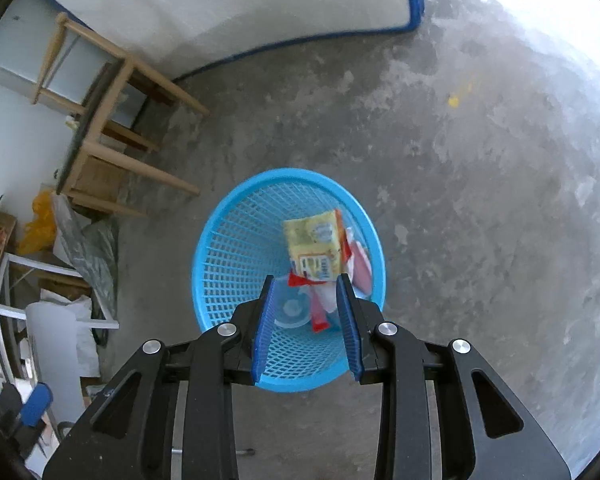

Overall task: Collect trash
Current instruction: 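Move both tools back to the table, then lower the right gripper onto the white charger box and close on it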

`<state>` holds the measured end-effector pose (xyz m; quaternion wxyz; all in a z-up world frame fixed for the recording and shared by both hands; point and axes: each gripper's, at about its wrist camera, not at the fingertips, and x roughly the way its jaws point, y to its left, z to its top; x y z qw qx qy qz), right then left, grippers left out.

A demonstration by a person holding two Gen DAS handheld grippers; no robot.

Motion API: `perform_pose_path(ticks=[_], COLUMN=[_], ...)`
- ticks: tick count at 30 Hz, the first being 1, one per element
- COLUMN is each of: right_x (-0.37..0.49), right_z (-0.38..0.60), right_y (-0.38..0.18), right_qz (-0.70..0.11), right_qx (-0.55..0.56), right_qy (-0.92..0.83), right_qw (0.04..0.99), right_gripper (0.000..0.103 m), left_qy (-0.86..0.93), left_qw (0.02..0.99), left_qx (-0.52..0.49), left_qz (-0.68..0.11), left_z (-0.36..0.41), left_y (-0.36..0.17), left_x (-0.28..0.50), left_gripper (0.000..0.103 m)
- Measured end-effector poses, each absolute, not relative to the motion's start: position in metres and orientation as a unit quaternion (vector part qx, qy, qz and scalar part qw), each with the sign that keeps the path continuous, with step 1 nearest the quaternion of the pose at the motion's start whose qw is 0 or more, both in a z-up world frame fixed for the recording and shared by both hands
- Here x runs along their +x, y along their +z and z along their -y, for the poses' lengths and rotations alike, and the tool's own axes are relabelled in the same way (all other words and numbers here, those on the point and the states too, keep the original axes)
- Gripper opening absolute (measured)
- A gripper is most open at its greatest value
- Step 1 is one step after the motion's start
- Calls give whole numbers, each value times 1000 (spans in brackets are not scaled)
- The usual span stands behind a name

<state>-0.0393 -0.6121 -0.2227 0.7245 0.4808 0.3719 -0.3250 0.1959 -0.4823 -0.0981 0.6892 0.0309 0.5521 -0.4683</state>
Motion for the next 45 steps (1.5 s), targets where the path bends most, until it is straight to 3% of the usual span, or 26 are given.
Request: perform_pose_path(ticks=[7,15,20,23,33,45], right_x=[-59,-64,-48,-35,25,68], right_z=[573,489,427,396,279,163], right_y=[-161,-72,-22,-3,31,-2], right_qz=[-342,-324,-304,-296,-327,-435], right_qx=[424,315,273,271,255,239], right_qy=[-297,-248,-188,-152,0,122], right_qw=[784,857,893,903,910,859], right_gripper=[36,55,72,75,77,77], left_qy=[-489,-449,-393,-357,-258,-178], left_qw=[746,821,868,889,934,932], left_qx=[9,-18,-28,-39,-37,-126], left_qz=[-453,-353,-303,-284,-245,-289], left_z=[409,290,204,155,4,-105], left_y=[-20,48,72,80,60,-17], left_x=[172,138,123,113,67,29], left_gripper=[59,78,91,94,95,96])
